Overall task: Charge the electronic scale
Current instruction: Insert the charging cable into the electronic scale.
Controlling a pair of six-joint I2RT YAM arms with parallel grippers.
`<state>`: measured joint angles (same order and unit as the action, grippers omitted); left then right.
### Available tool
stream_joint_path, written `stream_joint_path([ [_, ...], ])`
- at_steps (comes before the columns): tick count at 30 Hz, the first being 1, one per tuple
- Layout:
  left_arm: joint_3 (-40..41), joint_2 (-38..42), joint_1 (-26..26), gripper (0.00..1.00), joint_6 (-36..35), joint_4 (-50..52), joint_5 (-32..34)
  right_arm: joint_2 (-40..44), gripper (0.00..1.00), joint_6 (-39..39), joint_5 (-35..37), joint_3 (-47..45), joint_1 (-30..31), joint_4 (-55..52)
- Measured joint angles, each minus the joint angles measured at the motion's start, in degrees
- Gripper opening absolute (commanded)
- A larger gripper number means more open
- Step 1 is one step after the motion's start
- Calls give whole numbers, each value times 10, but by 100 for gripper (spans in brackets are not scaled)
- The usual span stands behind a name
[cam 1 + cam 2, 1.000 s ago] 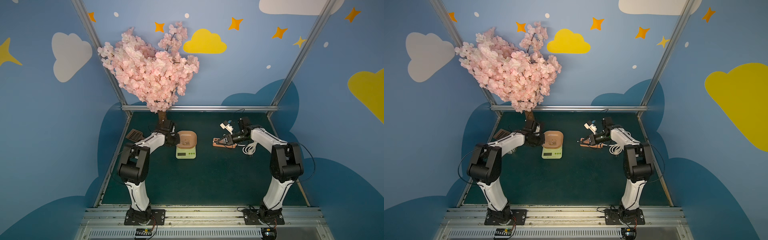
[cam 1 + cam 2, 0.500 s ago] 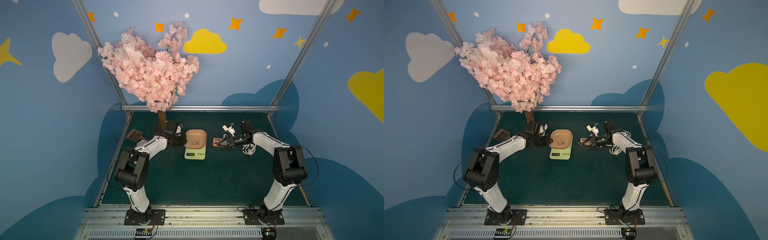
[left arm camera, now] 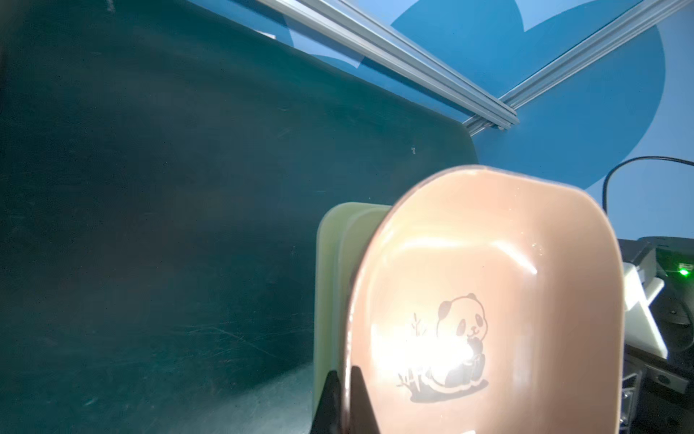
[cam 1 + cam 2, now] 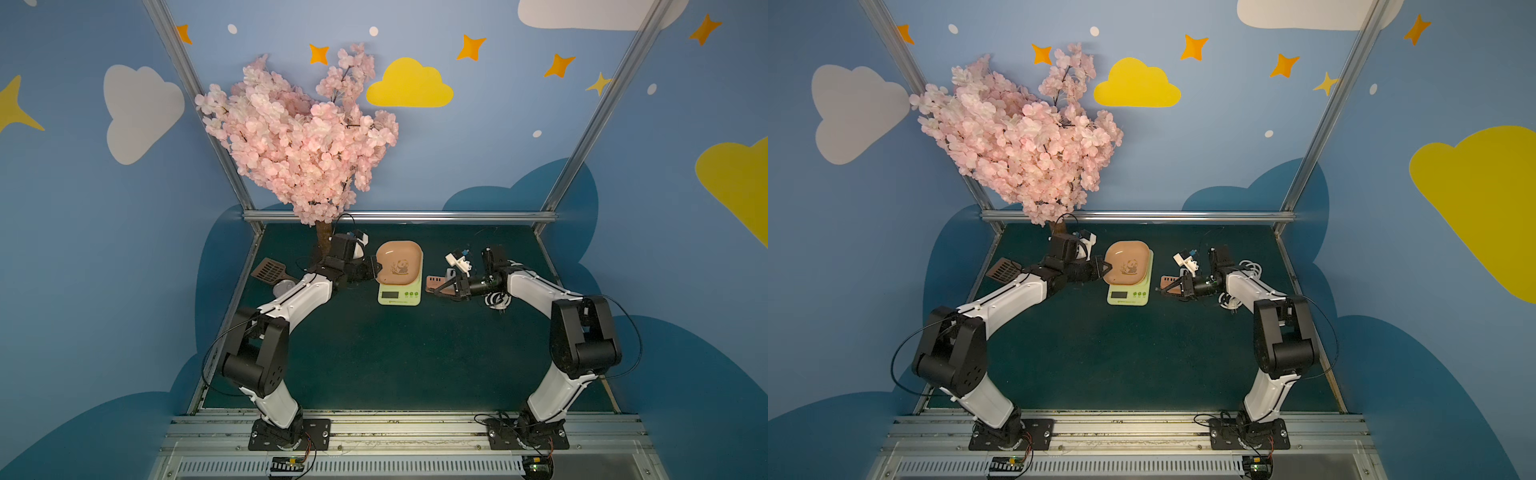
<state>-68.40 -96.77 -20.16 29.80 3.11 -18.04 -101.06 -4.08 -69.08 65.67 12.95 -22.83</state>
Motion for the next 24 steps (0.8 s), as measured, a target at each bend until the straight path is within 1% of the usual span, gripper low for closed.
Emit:
stream_joint_path([
  [4,-15,-14,-9,3,-7,-22,-16,6,0,16,-6,-2,2,-4],
  [11,-15,-19,-12,3,-22,-54,-30,9,0,31,-9,-5,2,-12],
  [17,5,-17,-12,3,-29,-106,-41,43,0,25,-4,-35,-2,-4],
  [24,27,-17,-9,3,-28,-126,-52,76,0,5,9,-62,-10,29],
])
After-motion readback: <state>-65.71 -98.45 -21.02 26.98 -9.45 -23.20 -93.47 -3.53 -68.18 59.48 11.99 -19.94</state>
